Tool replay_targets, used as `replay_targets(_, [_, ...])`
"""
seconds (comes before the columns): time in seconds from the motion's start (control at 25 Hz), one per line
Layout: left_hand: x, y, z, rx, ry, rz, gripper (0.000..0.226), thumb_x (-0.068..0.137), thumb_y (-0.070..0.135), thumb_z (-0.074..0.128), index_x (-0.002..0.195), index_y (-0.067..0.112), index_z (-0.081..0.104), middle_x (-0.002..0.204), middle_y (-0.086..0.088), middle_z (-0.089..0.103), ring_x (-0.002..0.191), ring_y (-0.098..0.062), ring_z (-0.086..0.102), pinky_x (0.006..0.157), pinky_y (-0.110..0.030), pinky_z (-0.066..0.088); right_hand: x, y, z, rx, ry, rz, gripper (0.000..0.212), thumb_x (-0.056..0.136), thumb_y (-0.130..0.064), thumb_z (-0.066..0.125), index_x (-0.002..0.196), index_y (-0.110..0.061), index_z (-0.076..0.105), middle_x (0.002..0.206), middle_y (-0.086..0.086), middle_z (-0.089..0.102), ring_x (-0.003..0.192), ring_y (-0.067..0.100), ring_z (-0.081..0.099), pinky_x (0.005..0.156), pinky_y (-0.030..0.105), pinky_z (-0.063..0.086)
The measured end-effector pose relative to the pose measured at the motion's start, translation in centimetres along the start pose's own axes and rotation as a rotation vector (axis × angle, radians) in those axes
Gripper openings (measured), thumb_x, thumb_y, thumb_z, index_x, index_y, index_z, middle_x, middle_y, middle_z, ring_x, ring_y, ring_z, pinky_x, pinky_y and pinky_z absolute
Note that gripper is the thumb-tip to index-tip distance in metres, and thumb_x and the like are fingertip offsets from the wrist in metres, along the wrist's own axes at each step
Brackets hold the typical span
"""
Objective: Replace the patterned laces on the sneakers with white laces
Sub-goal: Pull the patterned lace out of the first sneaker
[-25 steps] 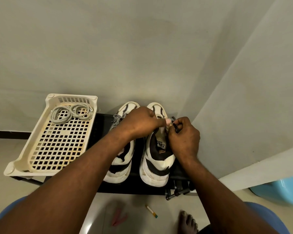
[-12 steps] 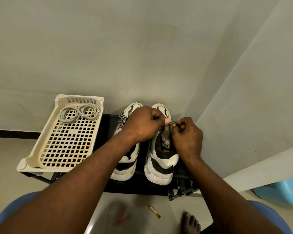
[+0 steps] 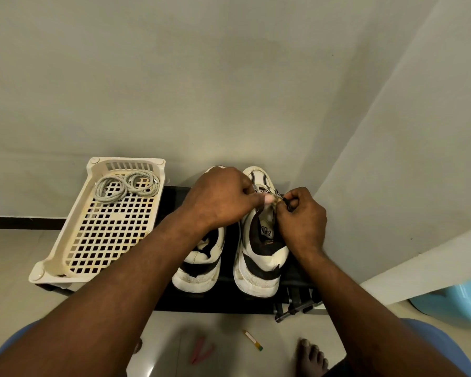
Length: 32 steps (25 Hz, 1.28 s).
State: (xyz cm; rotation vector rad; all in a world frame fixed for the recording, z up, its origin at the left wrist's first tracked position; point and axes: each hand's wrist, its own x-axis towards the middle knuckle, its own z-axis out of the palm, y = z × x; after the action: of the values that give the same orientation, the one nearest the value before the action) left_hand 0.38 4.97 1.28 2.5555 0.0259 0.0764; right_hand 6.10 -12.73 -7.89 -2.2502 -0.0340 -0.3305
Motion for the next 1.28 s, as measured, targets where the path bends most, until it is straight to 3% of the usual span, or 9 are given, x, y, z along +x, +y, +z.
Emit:
replay_targets(0.08, [-0.5,-0.2,0.3,0.146,-0.051,-0.017,0.040,0.095,0.056,0.064,0.074,0.023,0.072,0.067,0.003,0.064,0.071,-0.017,0.062,0.060,-0.028,0.038,0.0,0.1,0.1,0.008,-0.003,0.011,0.012,0.088,-0.023,0.076,0.097,-0.022,0.069,0.078,-0.010,0.067,0.071,0.010,0.064,0.063,0.023,0.048])
replay_targets(0.28, [-0.8,0.5,-0.6,-0.537,0.004,-0.013,0.030,0.094,0.027,0.074,0.066,0.014,0.073,0.059,0.000,0.066,0.055,-0.010,0.060,0.061,-0.026,0.050,0.1,0.0,0.1,0.002,-0.018,0.014,0.011,0.089,-0.024,0.075,0.098,-0.021,0.068,0.078,-0.012,0.064,0.070,0.004,0.061,0.060,0.017,0.042])
replay_targets(0.48, [-0.5,-0.7,1.0,0.070,-0.089,-0.035,0.028,0.094,0.050,0.069,0.089,0.024,0.079,0.082,0.007,0.069,0.083,-0.012,0.064,0.074,-0.027,0.049,0.1,0.0,0.0,0.013,-0.031,0.033,0.012,0.089,-0.025,0.075,0.099,-0.020,0.069,0.081,-0.009,0.067,0.072,0.006,0.062,0.062,0.017,0.042])
replay_targets(0.6, [-0.6,-0.3,0.8,-0.398,0.005,0.016,0.025,0.100,0.025,0.068,0.085,0.008,0.077,0.104,0.004,0.075,0.100,-0.010,0.069,0.088,-0.024,0.051,0.2,-0.1,0.0,0.008,-0.047,0.030,0.011,0.091,-0.025,0.074,0.100,-0.022,0.069,0.081,-0.011,0.066,0.072,0.003,0.060,0.062,0.018,0.043])
replay_targets(0.72, [-0.5,0.1,0.3,-0.901,0.050,-0.125,0.033,0.100,0.009,0.062,0.068,0.001,0.065,0.075,-0.014,0.072,0.072,-0.021,0.071,0.077,-0.031,0.058,0.2,-0.2,-0.2,-0.009,-0.059,0.025,0.010,0.091,-0.026,0.074,0.100,-0.024,0.068,0.081,-0.014,0.064,0.073,0.004,0.061,0.060,0.017,0.041])
replay_targets(0.8, [-0.2,-0.2,0.5,-0.844,0.179,-0.198,0.032,0.092,0.007,0.065,0.062,-0.003,0.058,0.054,-0.009,0.055,0.050,-0.020,0.052,0.063,-0.033,0.049,0.2,-0.2,-0.2,-0.011,-0.071,0.015,0.012,0.092,-0.026,0.073,0.102,-0.025,0.067,0.085,-0.014,0.065,0.075,0.004,0.060,0.061,0.015,0.039])
replay_targets(0.92, [0.2,-0.9,0.7,-0.784,0.195,-0.237,0.032,0.084,0.009,0.071,0.065,-0.005,0.051,0.049,-0.002,0.042,0.042,-0.014,0.036,0.054,-0.027,0.035,0.5,-0.1,-0.2,-0.038,-0.078,-0.011,0.016,0.091,-0.026,0.072,0.105,-0.029,0.065,0.094,-0.012,0.068,0.080,0.007,0.062,0.061,0.013,0.036])
replay_targets(1.16, [-0.3,-1.2,2.0,0.025,-0.070,-0.183,0.048,0.079,0.078,0.065,0.079,0.030,0.065,0.080,0.009,0.067,0.079,-0.010,0.062,0.072,-0.033,0.052,1.1,-0.1,-0.1,-0.157,-0.184,-0.165,0.034,0.093,-0.018,0.063,0.123,-0.032,0.065,0.120,-0.005,0.067,0.102,0.018,0.066,0.076,0.028,0.050])
replay_targets(1.28, [-0.6,-0.8,3.1,0.188,-0.035,-0.145,0.047,0.082,0.076,0.061,0.089,0.030,0.068,0.075,0.009,0.065,0.078,-0.014,0.064,0.069,-0.033,0.052,1.2,-0.2,0.0,-0.210,-0.336,-0.284,0.050,0.091,-0.009,0.059,0.135,-0.034,0.064,0.142,-0.003,0.051,0.116,0.019,0.059,0.086,0.031,0.053])
